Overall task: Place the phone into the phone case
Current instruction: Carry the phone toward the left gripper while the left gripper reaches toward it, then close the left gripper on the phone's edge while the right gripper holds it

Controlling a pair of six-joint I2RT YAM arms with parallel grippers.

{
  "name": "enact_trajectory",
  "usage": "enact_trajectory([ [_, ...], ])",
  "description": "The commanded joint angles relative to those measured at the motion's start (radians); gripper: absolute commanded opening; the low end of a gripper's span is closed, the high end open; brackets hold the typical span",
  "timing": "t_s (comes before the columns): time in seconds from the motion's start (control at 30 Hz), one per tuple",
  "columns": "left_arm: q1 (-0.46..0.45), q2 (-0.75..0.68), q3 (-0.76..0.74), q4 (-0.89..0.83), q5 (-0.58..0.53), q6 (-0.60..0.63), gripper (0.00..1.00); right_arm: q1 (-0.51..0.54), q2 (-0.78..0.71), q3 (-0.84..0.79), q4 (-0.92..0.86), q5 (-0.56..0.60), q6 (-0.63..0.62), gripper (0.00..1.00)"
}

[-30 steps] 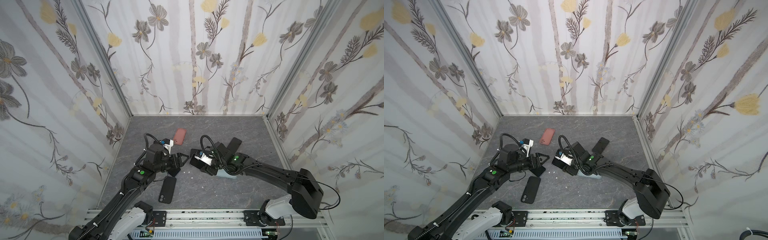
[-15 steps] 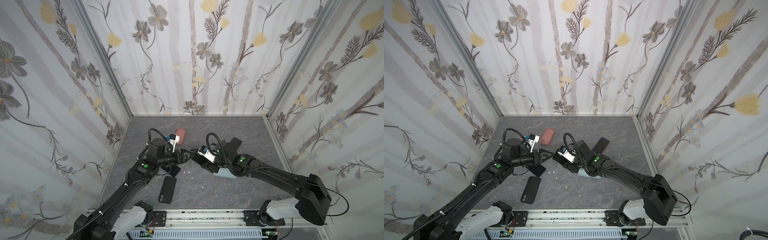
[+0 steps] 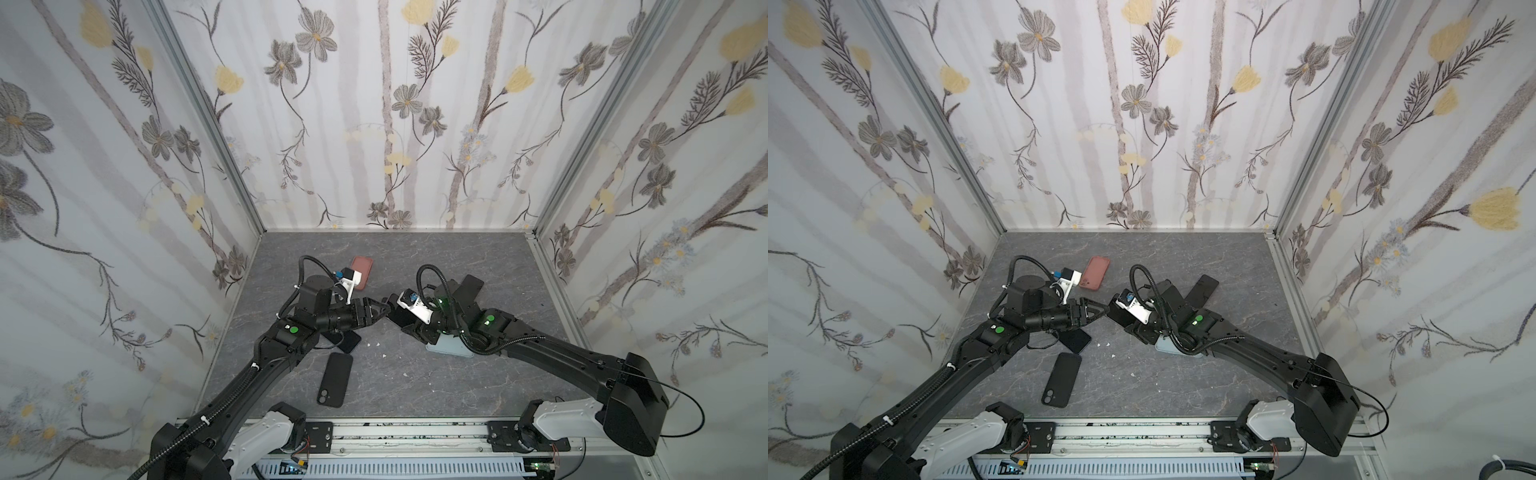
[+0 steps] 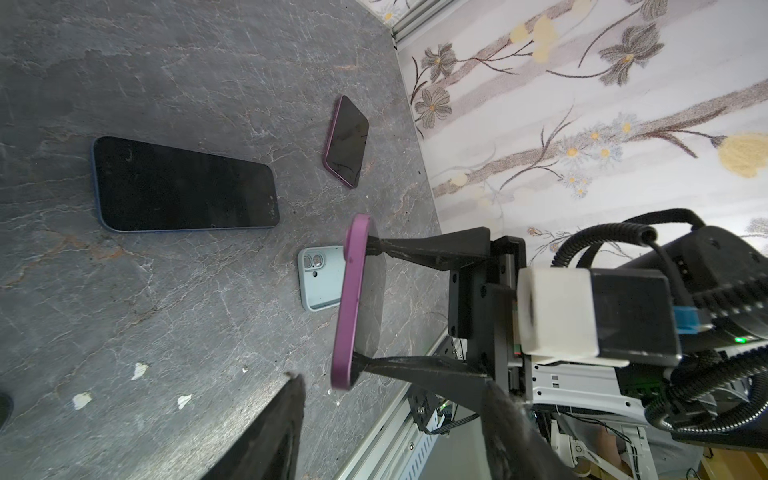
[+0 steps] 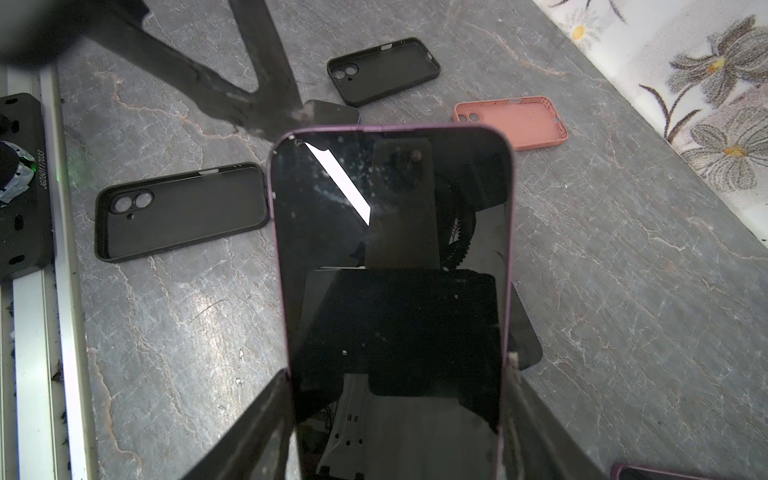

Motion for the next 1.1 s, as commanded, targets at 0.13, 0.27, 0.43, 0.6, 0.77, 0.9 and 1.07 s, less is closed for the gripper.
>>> enact_trajectory([
  [0.13, 0.001, 0.016, 0.006, 0.018, -0.006, 0.022, 0.68, 0.001, -0.027, 0.000, 0.061, -0.014, 0.012, 0.44],
  [0.27, 0.000, 0.026, 0.002, 0.040, 0.031, 0.017, 0.62, 0.004, -0.033, 0.001, 0.069, -0.033, 0.012, 0.44],
  [0.43, 0.000, 0.037, 0.005, 0.049, 0.045, 0.022, 0.48, 0.006, -0.035, 0.006, 0.076, -0.057, 0.012, 0.44],
  [0.6, 0.001, 0.052, 0.001, 0.051, 0.053, 0.027, 0.37, 0.008, -0.031, 0.015, 0.065, -0.058, 0.011, 0.45],
  [0.77, 0.000, 0.079, 0.006, 0.064, 0.060, 0.037, 0.26, 0.009, -0.029, 0.024, 0.052, -0.068, 0.003, 0.45],
  [0.9, 0.001, 0.100, 0.020, 0.055, 0.071, 0.052, 0.16, 0.009, -0.025, 0.023, 0.058, -0.095, 0.003, 0.45],
  [1.07, 0.000, 0.104, 0.022, 0.059, 0.071, 0.070, 0.00, 0.008, -0.005, 0.036, 0.062, -0.112, 0.003, 0.45],
])
